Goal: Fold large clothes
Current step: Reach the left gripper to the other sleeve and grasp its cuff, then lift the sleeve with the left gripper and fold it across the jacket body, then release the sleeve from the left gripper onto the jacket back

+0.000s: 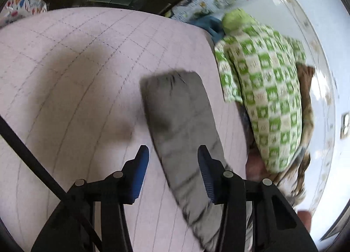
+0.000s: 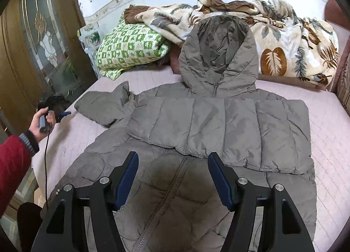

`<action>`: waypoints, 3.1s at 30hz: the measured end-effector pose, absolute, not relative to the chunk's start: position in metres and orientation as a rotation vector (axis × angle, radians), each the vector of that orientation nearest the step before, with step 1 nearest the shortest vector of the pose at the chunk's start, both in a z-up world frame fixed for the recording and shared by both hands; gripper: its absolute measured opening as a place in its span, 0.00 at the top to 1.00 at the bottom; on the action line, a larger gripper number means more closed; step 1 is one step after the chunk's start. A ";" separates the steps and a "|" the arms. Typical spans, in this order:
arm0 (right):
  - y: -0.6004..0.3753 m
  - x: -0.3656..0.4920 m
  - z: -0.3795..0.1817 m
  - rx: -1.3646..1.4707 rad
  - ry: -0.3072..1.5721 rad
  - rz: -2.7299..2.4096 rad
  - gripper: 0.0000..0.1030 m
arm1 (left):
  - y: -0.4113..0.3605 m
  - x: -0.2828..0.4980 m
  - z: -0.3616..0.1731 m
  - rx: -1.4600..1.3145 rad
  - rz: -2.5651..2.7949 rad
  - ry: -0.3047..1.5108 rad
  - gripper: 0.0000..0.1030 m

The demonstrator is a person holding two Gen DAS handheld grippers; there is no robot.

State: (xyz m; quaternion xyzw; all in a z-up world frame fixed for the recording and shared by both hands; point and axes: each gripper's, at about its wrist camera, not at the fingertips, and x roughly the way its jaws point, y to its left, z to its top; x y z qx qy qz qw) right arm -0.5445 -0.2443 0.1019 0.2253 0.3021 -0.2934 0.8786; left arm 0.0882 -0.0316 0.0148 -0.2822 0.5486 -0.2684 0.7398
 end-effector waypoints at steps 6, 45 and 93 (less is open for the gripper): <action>-0.250 -0.538 0.091 0.486 0.654 -0.607 0.32 | -0.031 0.120 0.000 -0.691 -0.555 1.152 0.57; -0.298 -0.626 0.127 0.662 0.375 -0.807 0.32 | -0.097 -0.044 0.261 -0.472 -1.024 0.751 0.84; -0.340 -0.664 0.120 0.714 0.341 -0.903 0.32 | -0.271 -0.350 0.127 0.201 -1.366 0.951 0.59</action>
